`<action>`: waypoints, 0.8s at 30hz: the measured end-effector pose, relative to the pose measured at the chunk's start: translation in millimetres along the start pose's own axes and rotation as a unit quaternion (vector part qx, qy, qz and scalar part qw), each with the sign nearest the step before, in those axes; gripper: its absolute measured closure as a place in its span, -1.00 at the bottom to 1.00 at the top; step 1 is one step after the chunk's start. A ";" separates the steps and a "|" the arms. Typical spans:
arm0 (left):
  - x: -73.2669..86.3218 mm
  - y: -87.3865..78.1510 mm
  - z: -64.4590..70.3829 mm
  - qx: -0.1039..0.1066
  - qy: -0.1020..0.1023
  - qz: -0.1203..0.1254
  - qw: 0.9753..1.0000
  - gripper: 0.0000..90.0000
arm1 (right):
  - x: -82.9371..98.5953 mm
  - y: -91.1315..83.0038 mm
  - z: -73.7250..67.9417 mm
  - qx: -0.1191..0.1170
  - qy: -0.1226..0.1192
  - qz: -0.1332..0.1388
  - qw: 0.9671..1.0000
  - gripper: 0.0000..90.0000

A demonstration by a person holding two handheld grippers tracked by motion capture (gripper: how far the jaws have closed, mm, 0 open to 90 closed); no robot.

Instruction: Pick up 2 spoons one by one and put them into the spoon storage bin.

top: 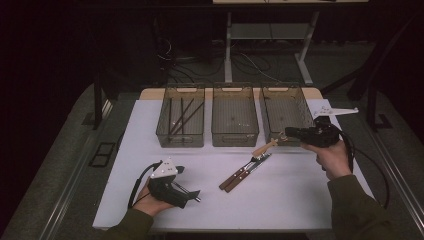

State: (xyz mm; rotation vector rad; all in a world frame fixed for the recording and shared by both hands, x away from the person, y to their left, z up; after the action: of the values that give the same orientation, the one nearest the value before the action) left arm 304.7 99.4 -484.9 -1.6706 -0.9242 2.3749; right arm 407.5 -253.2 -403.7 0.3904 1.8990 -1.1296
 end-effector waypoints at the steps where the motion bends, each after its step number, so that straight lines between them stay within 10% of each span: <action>1: 0.0 0.1 0.0 0.000 0.000 0.000 1.000 -1.00 | -2.6 1.5 0.3 0.001 0.000 0.002 1.000 0.91; 24: -1.2 0.7 0.8 0.002 -0.002 0.005 1.000 -1.00 | -64.9 55.2 -15.6 0.017 0.021 0.012 1.000 0.91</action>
State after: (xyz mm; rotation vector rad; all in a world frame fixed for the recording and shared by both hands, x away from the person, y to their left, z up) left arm 304.6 98.0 -484.1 -1.6739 -0.9137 2.3858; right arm 471.6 -200.5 -378.9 0.4581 1.9074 -1.1481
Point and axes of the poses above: each handheld gripper's, and its own axes: y roughly forward along the jaws, x roughly out of its underside, z roughly to its right, the point moved 8 cm from there along y, roughly forward along the jaws, and after that the axes turned 9 degrees about x, right-handed, at the moved point
